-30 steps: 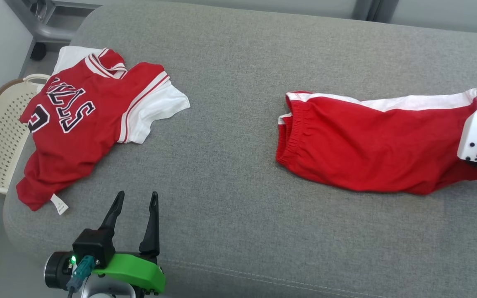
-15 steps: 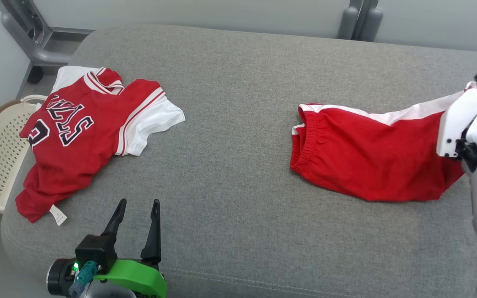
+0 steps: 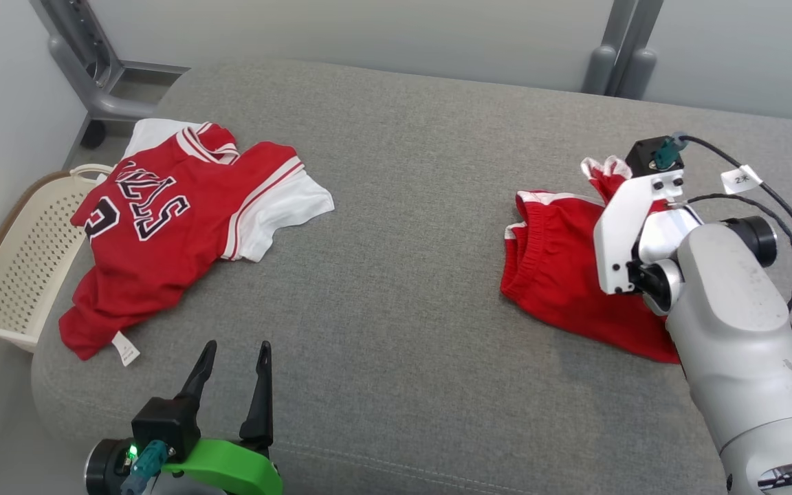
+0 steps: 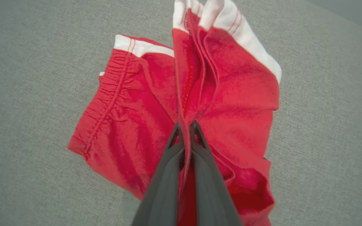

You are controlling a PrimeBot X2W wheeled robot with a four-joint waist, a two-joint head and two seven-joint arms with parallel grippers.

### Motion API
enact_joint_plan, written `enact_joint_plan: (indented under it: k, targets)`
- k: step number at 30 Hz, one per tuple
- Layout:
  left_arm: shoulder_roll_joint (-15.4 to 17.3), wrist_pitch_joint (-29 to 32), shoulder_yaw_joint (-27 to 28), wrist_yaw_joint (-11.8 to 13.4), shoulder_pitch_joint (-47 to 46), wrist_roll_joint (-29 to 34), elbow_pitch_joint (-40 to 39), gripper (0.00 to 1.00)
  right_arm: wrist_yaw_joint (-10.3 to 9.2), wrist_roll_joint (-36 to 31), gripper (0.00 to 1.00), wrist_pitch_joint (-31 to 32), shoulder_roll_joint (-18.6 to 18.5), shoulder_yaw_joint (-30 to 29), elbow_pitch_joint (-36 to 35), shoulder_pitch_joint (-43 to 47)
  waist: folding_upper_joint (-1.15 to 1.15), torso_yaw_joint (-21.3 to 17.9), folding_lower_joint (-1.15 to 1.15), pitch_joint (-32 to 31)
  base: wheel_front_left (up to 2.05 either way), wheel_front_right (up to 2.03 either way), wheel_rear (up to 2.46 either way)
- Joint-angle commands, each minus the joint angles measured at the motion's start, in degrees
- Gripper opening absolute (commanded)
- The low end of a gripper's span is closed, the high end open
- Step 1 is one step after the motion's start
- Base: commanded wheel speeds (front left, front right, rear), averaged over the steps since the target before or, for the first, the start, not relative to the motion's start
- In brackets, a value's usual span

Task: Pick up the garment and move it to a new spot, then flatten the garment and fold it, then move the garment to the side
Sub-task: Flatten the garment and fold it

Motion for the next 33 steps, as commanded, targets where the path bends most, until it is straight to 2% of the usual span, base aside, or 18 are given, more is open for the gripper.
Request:
enact_joint_plan:
  k: [1, 10, 19, 20, 21, 27, 33]
  targets:
    - [-0.09, 0.02, -0.14, 0.12, 0.67, -0.31, 0.30, 1.00, -0.08, 1.02, 0.00, -0.05, 0.64, 1.44, 1.18, -0.45, 0.00, 1.49, 0.00, -0.46, 0.00, 0.00, 0.00]
    - [-0.32, -0.03, -1.00, 0.04, 0.82, -0.35, 0.73, 1.00, -0.08, 2.75, 0.00, -2.16, 1.85, 3.46, 5.71, -1.37, 0.00, 5.11, 0.00, -0.99, 0.00, 0.00, 0.00]
    - [-0.07, -0.04, -1.48, 0.27, 1.30, -0.71, 0.50, 1.00, -0.08, 1.09, 0.00, -4.86, 2.25, 1.90, 10.87, -3.10, 0.00, 7.37, 0.00, -1.17, 0.00, 0.00, 0.00]
    - [-0.09, -0.07, -1.52, 0.27, 1.36, -0.69, 0.46, 1.00, -0.08, 1.02, 0.15, -5.47, 2.30, 1.78, 11.14, -3.39, 0.00, 7.46, 0.00, -1.10, 0.00, 0.00, 0.00]
    - [-0.11, -0.12, -1.57, 0.31, 1.38, -0.73, 0.44, 1.00, -0.08, 1.33, 1.00, -5.96, 2.42, 1.50, 11.47, -3.55, 0.00, 7.53, 0.00, -1.05, 0.00, 0.00, 0.00]
    - [0.01, -0.40, -1.23, 0.82, 1.55, -1.09, 0.46, 1.00, -0.08, 2.42, 1.00, -9.58, 2.56, 1.58, 11.76, -5.14, 0.00, 6.78, 0.00, -0.89, 0.00, 0.00, 0.00]
    - [0.31, -0.60, -0.98, 1.03, 1.76, -1.51, 0.33, 1.00, -0.08, 2.48, 1.00, -12.76, 0.20, 1.26, 10.96, -5.78, 0.00, 4.63, 0.00, -1.72, 0.00, 0.00, 0.00]
